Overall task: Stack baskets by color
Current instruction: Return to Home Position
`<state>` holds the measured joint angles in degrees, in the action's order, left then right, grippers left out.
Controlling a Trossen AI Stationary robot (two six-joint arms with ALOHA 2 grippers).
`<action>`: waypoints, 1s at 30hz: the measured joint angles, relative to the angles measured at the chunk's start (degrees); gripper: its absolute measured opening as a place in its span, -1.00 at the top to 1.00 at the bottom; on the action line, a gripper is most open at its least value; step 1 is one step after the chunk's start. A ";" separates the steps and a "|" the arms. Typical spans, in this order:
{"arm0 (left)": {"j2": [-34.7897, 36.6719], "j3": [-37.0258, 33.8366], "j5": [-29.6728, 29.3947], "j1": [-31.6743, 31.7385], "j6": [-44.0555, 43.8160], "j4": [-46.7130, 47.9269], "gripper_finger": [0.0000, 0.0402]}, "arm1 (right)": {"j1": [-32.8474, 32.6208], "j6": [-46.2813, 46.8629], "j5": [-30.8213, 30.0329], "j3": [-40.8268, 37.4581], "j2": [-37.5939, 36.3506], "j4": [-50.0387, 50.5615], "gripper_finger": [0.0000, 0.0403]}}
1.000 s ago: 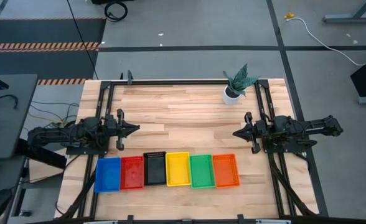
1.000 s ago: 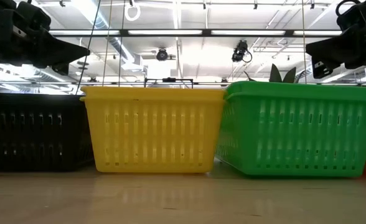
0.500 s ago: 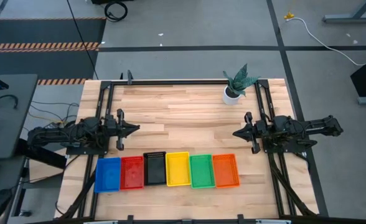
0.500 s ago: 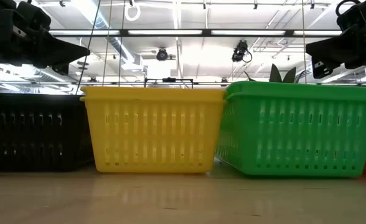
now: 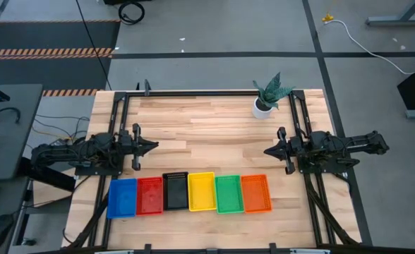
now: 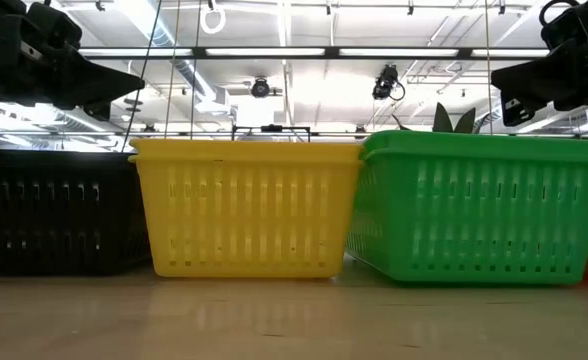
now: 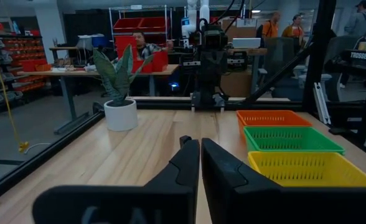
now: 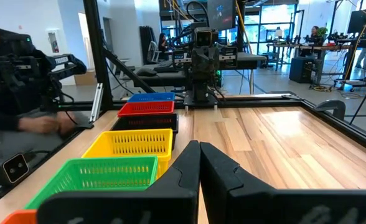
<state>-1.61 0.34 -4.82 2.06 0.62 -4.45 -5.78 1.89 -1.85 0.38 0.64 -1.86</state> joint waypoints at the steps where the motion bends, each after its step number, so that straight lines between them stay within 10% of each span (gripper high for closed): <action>1: 0.00 0.00 0.00 0.01 0.00 0.00 0.90 | 0.00 0.00 0.00 -0.02 0.00 0.00 0.94; 30: 0.00 0.00 0.00 0.01 0.00 0.02 0.85 | 0.00 0.00 0.00 -0.02 0.00 -0.01 0.94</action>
<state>-1.61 0.34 -4.82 2.07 0.62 -4.43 -5.78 1.89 -1.85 0.36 0.64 -1.87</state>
